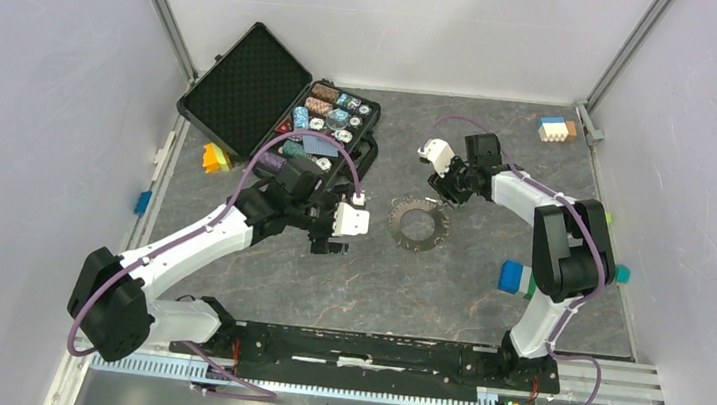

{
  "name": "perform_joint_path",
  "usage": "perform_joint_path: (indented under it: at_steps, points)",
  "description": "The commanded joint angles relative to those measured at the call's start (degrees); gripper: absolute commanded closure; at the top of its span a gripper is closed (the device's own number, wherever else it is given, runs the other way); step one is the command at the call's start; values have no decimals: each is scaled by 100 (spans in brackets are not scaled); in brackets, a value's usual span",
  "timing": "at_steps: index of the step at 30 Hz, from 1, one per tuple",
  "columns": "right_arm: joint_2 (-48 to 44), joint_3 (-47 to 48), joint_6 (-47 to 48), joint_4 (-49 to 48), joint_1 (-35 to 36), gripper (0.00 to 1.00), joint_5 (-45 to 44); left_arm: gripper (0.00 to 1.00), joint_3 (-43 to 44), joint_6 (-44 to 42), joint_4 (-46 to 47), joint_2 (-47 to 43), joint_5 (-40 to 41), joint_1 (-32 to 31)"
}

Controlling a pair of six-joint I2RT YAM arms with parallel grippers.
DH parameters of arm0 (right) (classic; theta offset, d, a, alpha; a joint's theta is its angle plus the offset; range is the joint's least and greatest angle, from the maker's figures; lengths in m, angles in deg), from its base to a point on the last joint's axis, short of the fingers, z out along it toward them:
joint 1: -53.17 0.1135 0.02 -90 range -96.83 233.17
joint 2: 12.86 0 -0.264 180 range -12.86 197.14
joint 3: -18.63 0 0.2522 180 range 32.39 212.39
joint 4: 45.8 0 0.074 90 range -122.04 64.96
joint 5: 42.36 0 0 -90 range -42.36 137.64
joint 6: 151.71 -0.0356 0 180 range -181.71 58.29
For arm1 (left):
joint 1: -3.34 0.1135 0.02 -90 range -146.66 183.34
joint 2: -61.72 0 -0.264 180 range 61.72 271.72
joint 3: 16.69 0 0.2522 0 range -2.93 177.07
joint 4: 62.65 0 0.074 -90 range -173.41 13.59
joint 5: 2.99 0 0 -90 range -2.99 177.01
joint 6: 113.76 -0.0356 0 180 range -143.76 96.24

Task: Put the keys on the keyring

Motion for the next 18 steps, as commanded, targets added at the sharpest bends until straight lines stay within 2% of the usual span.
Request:
perform_joint_path:
  at_steps: [1,18]
  points:
    - [-354,-53,-137,-215,6,49,484,8,-40,-24,87,-106,-67,14]
    - [-73,-154,147,64,3,48,375,8,-23,-34,66,-71,-89,14]
